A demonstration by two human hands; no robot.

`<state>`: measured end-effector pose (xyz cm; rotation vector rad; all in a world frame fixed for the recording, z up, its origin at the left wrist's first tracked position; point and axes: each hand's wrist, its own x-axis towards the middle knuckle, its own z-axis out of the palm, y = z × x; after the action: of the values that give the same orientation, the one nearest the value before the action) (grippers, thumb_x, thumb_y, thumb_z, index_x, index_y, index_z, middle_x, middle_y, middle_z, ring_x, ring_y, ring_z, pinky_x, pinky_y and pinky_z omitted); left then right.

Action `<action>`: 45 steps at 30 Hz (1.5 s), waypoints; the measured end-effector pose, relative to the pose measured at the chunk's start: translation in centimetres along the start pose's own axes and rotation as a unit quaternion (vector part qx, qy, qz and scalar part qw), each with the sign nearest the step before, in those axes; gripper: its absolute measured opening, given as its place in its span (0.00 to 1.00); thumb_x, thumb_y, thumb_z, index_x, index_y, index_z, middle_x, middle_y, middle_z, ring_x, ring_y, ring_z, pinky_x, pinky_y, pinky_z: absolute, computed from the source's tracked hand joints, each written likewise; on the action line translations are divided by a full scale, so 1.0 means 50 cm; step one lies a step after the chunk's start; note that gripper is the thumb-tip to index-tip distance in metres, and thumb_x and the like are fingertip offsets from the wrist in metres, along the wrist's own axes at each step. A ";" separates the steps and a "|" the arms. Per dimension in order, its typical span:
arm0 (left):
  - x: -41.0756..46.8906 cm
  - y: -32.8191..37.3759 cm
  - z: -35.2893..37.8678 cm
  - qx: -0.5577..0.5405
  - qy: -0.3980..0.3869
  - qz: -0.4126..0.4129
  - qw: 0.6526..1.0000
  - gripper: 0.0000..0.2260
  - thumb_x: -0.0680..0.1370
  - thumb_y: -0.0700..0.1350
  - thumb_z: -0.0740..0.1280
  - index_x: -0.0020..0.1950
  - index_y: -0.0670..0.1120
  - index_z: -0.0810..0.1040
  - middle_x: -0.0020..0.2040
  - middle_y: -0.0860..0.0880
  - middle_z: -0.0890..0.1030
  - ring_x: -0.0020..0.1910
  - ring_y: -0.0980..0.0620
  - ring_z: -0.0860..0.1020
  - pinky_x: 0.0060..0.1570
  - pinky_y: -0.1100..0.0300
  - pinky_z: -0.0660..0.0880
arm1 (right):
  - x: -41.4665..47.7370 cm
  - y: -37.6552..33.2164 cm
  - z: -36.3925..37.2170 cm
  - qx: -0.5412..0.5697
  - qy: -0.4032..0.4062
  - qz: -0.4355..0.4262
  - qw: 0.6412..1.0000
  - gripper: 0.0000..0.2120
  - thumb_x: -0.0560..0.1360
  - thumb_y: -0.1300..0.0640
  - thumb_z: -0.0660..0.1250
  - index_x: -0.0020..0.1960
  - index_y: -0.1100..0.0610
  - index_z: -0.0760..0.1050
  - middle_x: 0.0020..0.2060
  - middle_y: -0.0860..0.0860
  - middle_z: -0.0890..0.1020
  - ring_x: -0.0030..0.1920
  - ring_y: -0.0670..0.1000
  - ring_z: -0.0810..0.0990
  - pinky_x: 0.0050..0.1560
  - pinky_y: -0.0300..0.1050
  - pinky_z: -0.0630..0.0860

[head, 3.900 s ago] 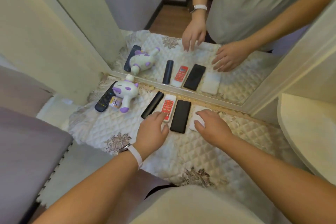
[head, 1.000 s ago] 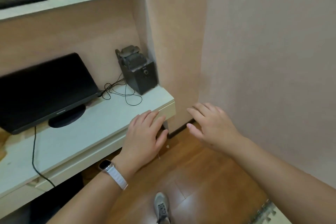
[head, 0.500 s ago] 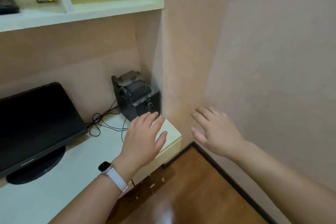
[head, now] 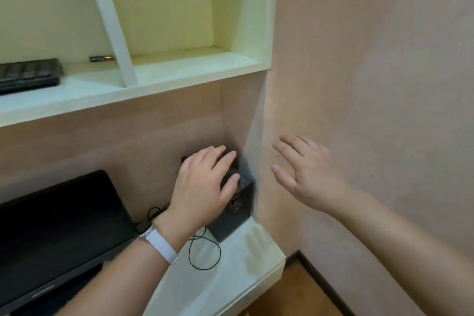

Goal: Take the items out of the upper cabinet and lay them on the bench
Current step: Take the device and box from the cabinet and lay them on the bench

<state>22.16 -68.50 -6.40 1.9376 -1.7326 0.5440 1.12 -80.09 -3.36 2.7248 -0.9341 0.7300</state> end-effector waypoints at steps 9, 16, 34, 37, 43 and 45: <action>0.171 0.017 -0.117 0.069 0.077 -0.036 0.994 0.22 0.78 0.56 0.60 0.67 0.48 0.76 0.66 0.47 0.77 0.65 0.44 0.73 0.62 0.47 0.69 | 0.219 0.061 -0.079 0.075 0.116 -0.103 0.985 0.25 0.75 0.42 0.57 0.64 0.56 0.76 0.61 0.54 0.79 0.61 0.59 0.76 0.54 0.52 0.73; 0.282 0.025 -0.200 0.123 0.158 -0.041 0.979 0.20 0.77 0.56 0.61 0.64 0.48 0.78 0.62 0.47 0.79 0.60 0.45 0.76 0.54 0.50 0.72 | 0.353 0.088 -0.172 0.122 0.207 -0.194 0.951 0.24 0.75 0.43 0.58 0.62 0.56 0.77 0.60 0.53 0.79 0.59 0.55 0.74 0.56 0.49 0.71; 0.645 -0.014 -0.644 0.191 0.160 0.007 0.969 0.21 0.77 0.57 0.63 0.69 0.54 0.73 0.65 0.53 0.76 0.66 0.52 0.71 0.65 0.53 0.69 | 0.646 0.002 -0.391 0.101 0.380 -0.285 0.874 0.22 0.74 0.45 0.61 0.60 0.60 0.77 0.56 0.55 0.80 0.57 0.58 0.77 0.54 0.52 0.73; 0.731 -0.032 -0.658 0.238 -0.002 -0.057 0.970 0.23 0.77 0.57 0.66 0.71 0.56 0.70 0.70 0.54 0.73 0.68 0.53 0.71 0.66 0.53 0.68 | 0.664 0.000 -0.375 0.105 0.370 -0.296 0.874 0.22 0.74 0.46 0.61 0.60 0.60 0.77 0.54 0.54 0.80 0.54 0.58 0.77 0.55 0.53 0.73; 0.855 -0.067 -0.628 0.235 -0.139 -0.147 0.951 0.28 0.76 0.61 0.67 0.73 0.55 0.66 0.71 0.51 0.72 0.65 0.49 0.73 0.65 0.54 0.69 | 0.683 0.009 -0.345 0.151 0.390 -0.323 0.849 0.24 0.73 0.48 0.65 0.63 0.62 0.76 0.57 0.55 0.79 0.57 0.57 0.76 0.60 0.52 0.69; 0.881 -0.080 -0.620 0.217 -0.169 -0.179 0.945 0.31 0.74 0.62 0.68 0.74 0.54 0.64 0.72 0.51 0.70 0.66 0.48 0.72 0.65 0.55 0.68 | 0.688 0.009 -0.340 0.165 0.400 -0.328 0.839 0.24 0.72 0.48 0.65 0.63 0.62 0.76 0.56 0.54 0.79 0.56 0.56 0.76 0.61 0.51 0.69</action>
<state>32.10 -85.10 44.02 2.7235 -1.4707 0.5094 17.68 -93.44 28.59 2.2888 0.3249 1.7329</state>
